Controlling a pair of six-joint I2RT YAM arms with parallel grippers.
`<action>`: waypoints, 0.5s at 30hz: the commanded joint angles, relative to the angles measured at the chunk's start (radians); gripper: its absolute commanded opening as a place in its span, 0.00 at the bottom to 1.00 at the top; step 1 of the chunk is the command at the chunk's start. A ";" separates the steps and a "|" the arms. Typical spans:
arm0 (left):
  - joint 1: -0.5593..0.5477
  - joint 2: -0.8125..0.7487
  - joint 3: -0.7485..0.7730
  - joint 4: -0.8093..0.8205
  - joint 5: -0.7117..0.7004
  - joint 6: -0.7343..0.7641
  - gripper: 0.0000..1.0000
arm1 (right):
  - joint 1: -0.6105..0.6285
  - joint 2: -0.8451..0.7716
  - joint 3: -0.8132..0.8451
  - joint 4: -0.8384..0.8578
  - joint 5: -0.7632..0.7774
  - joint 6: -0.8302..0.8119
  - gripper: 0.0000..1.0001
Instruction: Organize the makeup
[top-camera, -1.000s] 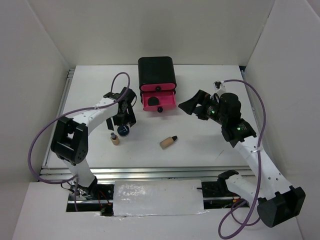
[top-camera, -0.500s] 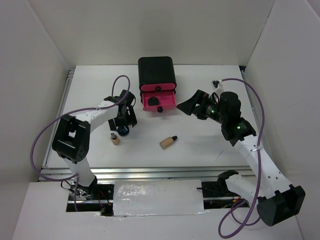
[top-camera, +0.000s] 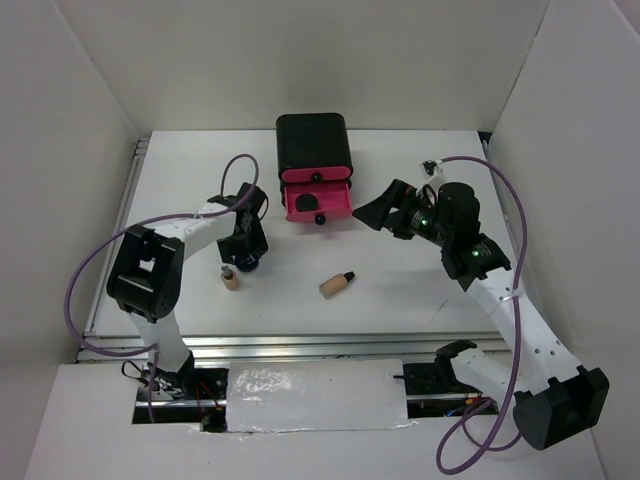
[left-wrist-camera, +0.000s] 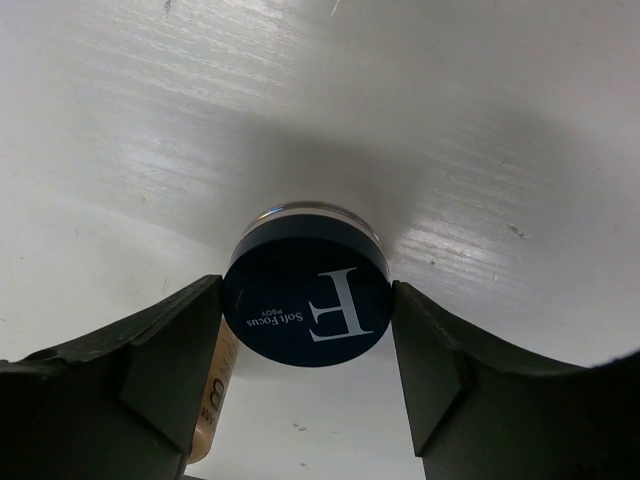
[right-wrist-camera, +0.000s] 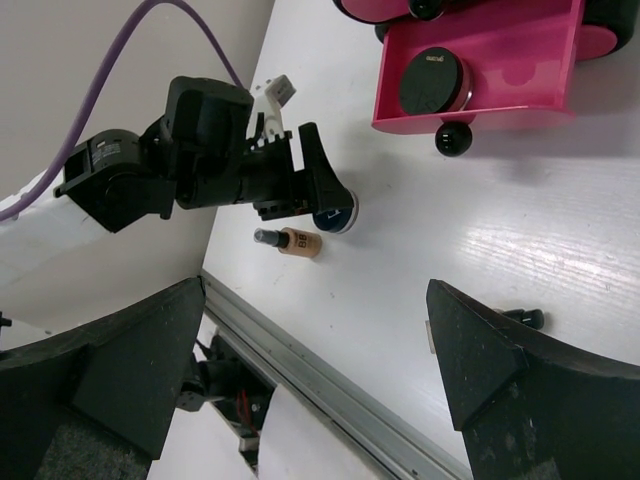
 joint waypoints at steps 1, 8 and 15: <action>0.020 0.032 -0.018 0.034 0.015 0.008 0.78 | 0.001 0.013 0.054 0.024 -0.007 -0.012 1.00; 0.023 0.059 -0.002 0.053 0.047 0.027 0.69 | 0.000 0.026 0.072 0.019 -0.006 -0.015 1.00; 0.024 0.086 0.047 0.051 0.088 0.050 0.05 | 0.003 0.033 0.078 0.022 0.003 -0.015 1.00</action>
